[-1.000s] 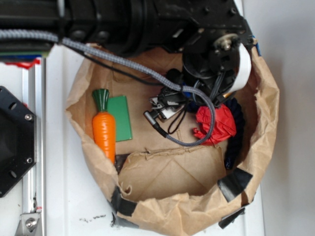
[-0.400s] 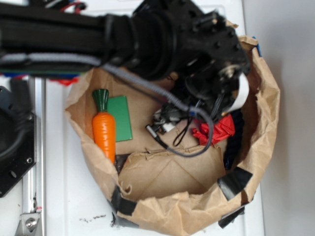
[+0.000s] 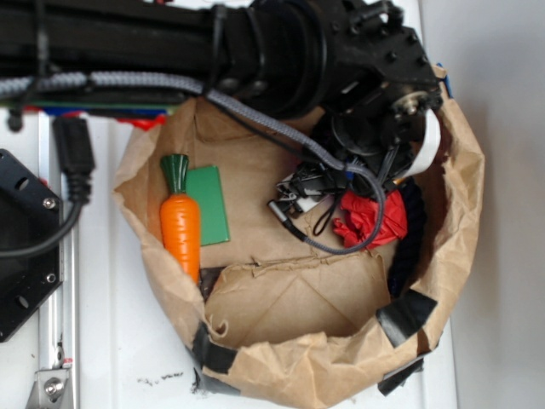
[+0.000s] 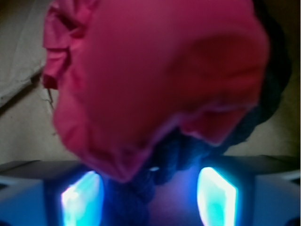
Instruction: Grab the blue rope.
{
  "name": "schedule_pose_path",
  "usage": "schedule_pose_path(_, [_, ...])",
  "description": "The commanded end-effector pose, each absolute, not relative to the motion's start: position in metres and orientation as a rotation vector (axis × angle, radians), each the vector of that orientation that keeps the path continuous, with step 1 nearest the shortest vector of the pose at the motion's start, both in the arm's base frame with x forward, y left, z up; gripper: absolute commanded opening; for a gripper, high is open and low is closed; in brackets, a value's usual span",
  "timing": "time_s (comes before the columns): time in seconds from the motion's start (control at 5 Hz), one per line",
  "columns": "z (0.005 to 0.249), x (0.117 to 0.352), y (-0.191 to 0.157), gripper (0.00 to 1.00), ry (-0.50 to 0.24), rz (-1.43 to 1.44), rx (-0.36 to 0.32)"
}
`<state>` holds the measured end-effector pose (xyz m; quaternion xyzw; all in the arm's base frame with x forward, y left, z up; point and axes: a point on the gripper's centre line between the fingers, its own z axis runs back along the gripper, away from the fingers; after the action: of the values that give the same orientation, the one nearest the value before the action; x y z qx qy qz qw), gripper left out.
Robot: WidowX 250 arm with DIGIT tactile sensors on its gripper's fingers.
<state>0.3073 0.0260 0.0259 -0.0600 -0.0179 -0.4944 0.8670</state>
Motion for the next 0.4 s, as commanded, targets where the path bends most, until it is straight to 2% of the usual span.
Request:
schedule_pose_path(0.0, [0.0386, 0.3160, 0.0376, 0.00, -0.058, -1.066, -0.116])
schedule_pose_path(0.2, [0.0405, 0.3169, 0.0384, 0.00, -0.064, -1.068, -0.112])
